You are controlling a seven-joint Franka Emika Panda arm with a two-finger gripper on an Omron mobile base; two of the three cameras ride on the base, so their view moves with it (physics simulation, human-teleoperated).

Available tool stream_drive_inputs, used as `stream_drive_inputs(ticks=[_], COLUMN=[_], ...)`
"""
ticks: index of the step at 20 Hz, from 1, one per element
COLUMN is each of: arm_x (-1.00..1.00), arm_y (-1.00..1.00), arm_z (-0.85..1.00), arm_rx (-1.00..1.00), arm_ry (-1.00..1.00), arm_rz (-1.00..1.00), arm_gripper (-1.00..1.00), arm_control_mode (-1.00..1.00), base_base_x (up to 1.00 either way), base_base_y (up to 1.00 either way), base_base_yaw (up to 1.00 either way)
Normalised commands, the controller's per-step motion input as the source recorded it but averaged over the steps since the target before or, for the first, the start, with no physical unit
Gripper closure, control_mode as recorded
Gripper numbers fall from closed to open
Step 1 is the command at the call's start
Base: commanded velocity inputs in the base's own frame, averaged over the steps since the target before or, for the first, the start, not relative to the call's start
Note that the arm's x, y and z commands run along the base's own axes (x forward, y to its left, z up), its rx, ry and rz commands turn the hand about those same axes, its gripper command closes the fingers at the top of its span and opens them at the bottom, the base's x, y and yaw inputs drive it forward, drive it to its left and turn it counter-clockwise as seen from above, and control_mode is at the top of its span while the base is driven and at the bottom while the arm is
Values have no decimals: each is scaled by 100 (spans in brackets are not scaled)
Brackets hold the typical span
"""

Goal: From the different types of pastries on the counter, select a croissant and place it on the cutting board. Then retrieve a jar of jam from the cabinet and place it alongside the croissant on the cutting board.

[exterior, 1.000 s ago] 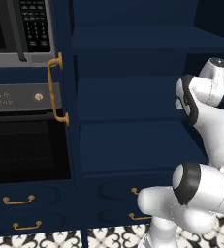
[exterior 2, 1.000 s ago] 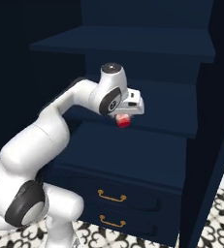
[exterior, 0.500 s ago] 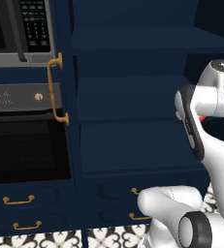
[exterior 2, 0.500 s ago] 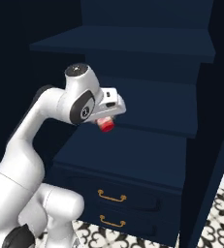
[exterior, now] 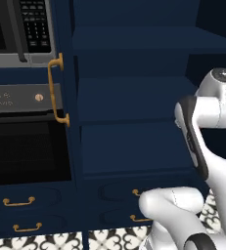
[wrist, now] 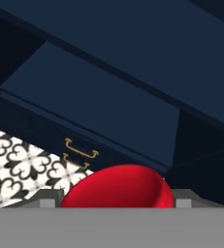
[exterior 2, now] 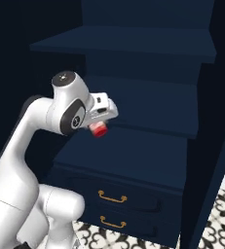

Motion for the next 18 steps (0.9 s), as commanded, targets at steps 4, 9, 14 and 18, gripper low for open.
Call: stream_drive_inputs(ticks=[4, 9, 14, 18], arm_x=[0, 0, 0, 0], arm_y=[0, 0, 0, 0], arm_z=[0, 0, 0, 0], arm_rx=[0, 0, 0, 0], arm_ry=[0, 0, 0, 0], arm_rz=[0, 0, 0, 0], arm_gripper=[100, 100, 100, 100], arm_control_mode=[100, 100, 100, 100], base_base_x=[-74, -100, -100, -79], base_base_y=[36, 77, 74, 30], base_base_yaw=[1, 2, 0, -39])
